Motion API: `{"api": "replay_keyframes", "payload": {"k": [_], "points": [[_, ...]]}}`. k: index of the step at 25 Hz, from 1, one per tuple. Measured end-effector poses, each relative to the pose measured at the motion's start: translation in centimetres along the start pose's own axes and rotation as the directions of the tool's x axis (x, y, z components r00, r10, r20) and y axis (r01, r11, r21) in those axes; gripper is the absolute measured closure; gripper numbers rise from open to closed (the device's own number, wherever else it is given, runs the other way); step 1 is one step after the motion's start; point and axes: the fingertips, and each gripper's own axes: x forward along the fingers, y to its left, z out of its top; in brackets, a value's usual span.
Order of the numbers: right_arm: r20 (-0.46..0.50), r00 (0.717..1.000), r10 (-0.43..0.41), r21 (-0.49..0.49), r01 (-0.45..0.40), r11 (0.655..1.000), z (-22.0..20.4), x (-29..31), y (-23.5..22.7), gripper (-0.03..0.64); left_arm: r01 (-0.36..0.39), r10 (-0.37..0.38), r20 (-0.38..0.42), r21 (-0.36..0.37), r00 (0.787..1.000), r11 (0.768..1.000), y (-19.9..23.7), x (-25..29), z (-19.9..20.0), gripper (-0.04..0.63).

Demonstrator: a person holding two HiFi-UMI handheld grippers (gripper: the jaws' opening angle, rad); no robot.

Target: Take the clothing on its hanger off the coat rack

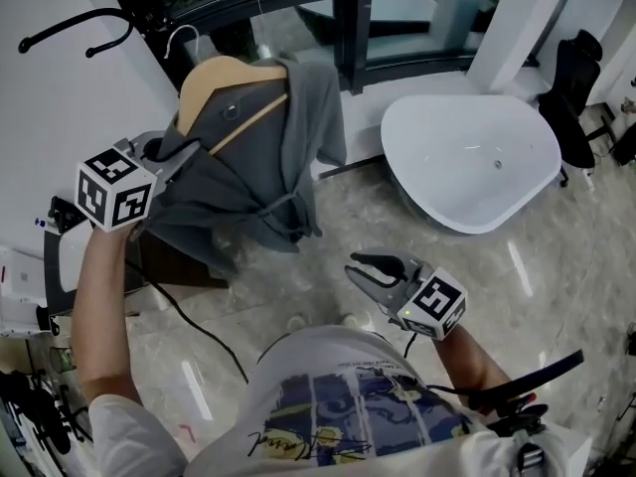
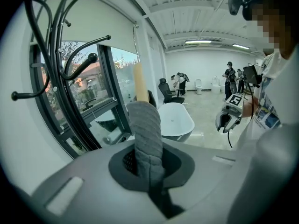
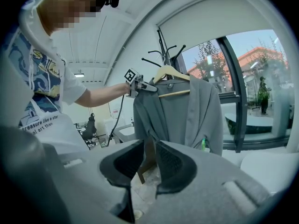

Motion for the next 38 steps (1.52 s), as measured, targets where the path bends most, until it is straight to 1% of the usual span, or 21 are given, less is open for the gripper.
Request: {"api": "replay_keyframes", "payload": {"k": [5,10,13,19,21,23,25,29,31,34,38], "points": [[-0.012,1.000,0.024,0.007,-0.023,1.000,0.7,0.3,-0.7,0.535,0.034,-0.034,0.014,-0.013,0.999,0.999,-2.9,-1.1,-0.9,0.594],[-0.033,0.998,0.054,0.005,-0.054,0.999,0.0,0.5,-0.6,0.535,0.052,-0.052,0.016,-0.003,0.999,0.999,-7.0,-2.5,-2.6,0.594],[-0.029,0.997,0.071,-0.002,-0.071,0.997,0.4,0.7,-0.5,0.535,0.052,-0.052,0.015,0.003,0.999,0.999,-9.4,-3.6,-3.2,0.594],[-0.012,0.997,0.072,-0.015,-0.072,0.997,1.6,1.4,-1.1,0.537,0.065,-0.065,0.035,0.021,0.997,0.998,-13.7,-5.7,-3.9,0.594],[-0.004,0.997,0.078,-0.019,-0.078,0.997,2.0,1.7,-1.1,0.537,0.073,-0.075,0.041,0.044,0.996,0.996,-15.0,-6.2,-4.7,0.594],[-0.002,0.996,0.084,-0.016,-0.084,0.996,2.2,1.6,-0.9,0.537,0.088,-0.093,0.045,0.089,0.995,0.992,-16.4,-6.8,-5.5,0.594],[-0.008,0.996,0.085,-0.018,-0.085,0.996,2.2,1.2,-0.9,0.537,0.097,-0.102,0.041,0.100,0.994,0.990,-17.8,-7.3,-6.3,0.594],[-0.008,0.998,0.069,-0.022,-0.069,0.997,3.1,0.8,-1.5,0.537,0.118,-0.120,0.031,0.084,0.992,0.989,-20.2,-7.9,-8.3,0.594],[-0.012,0.996,0.085,-0.041,-0.086,0.995,3.7,0.7,-1.1,0.537,0.132,-0.133,0.022,0.067,0.991,0.989,-21.4,-8.1,-9.2,0.594],[-0.050,0.991,0.122,-0.092,-0.126,0.988,3.8,0.9,0.2,0.537,0.152,-0.154,0.024,0.052,0.988,0.987,-22.7,-8.3,-10.8,0.594],[-0.126,0.982,0.138,-0.135,-0.155,0.979,3.1,1.7,1.3,0.537,0.166,-0.169,0.032,0.062,0.985,0.984,-22.9,-8.6,-11.9,0.594]]}}
